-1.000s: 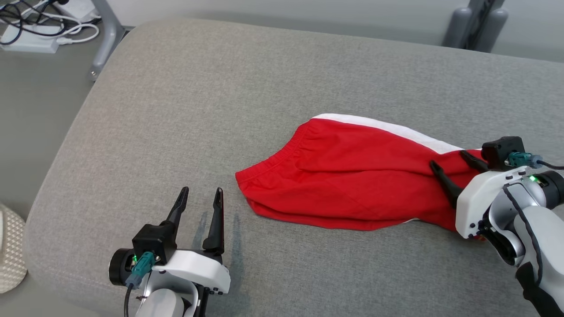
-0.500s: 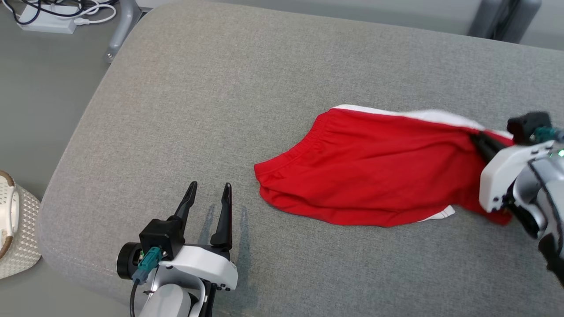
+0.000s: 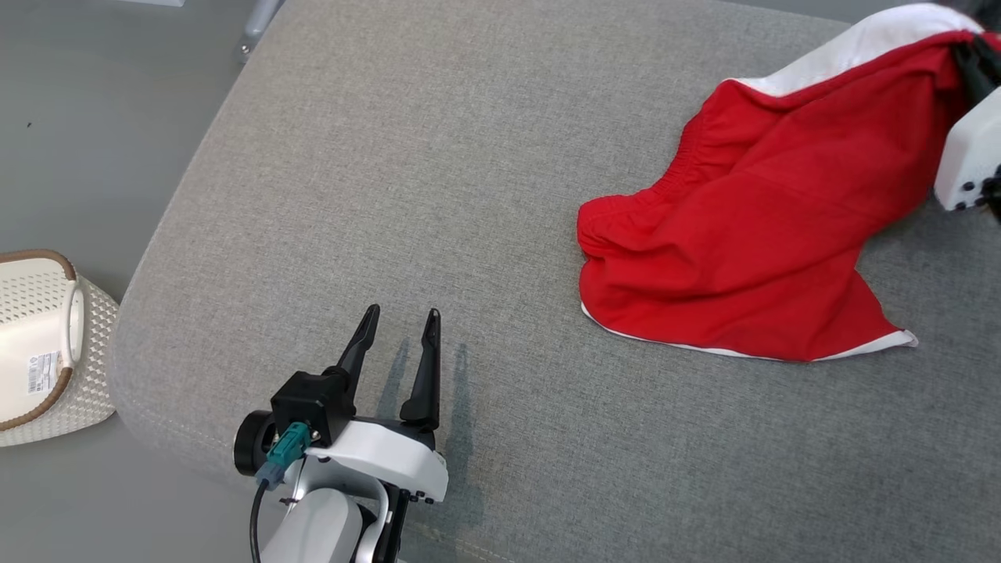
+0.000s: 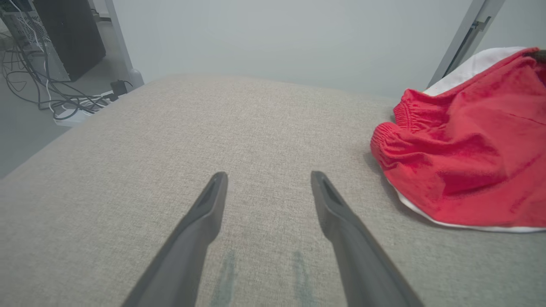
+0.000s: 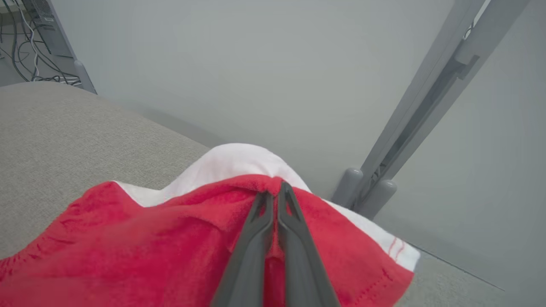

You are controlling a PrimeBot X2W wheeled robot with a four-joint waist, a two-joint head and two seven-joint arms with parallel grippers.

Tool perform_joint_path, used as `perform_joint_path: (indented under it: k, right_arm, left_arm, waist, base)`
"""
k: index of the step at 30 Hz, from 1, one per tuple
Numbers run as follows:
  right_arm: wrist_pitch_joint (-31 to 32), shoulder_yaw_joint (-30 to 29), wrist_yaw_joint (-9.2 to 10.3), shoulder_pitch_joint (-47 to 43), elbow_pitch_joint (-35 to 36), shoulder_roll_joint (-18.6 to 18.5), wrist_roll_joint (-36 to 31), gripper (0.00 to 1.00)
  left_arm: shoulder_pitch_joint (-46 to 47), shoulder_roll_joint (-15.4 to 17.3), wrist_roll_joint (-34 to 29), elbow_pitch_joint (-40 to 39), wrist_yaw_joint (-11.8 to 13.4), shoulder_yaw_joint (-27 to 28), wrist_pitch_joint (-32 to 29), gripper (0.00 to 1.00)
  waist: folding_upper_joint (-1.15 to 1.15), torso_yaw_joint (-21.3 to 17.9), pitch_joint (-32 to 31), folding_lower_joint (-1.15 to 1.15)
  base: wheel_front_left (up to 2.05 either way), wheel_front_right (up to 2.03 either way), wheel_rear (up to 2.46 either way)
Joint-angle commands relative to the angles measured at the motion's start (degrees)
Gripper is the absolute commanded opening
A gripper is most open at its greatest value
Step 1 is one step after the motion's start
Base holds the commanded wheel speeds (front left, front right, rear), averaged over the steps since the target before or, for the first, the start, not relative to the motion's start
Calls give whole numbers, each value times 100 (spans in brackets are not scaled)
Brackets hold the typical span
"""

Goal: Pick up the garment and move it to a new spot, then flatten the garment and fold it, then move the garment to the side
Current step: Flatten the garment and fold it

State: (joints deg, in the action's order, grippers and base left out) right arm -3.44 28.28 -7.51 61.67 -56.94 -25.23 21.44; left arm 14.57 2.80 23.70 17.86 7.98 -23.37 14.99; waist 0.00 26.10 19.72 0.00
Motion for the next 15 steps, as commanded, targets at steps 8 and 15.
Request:
perform_joint_path:
  k: [8,15]
  right_arm:
    - [-177,467,5,-441,-207,438,438,100]
    - [-402,769,5,-1018,231,567,960,100]
  left_arm:
    - [18,26,-103,50,60,197,21,100]
    - [-121,26,-355,106,-33,608,21,100]
  waist:
    - [0,-332,-276,0]
    - [0,-961,-675,0]
  base:
    - [0,0,0]
    - [0,0,0]
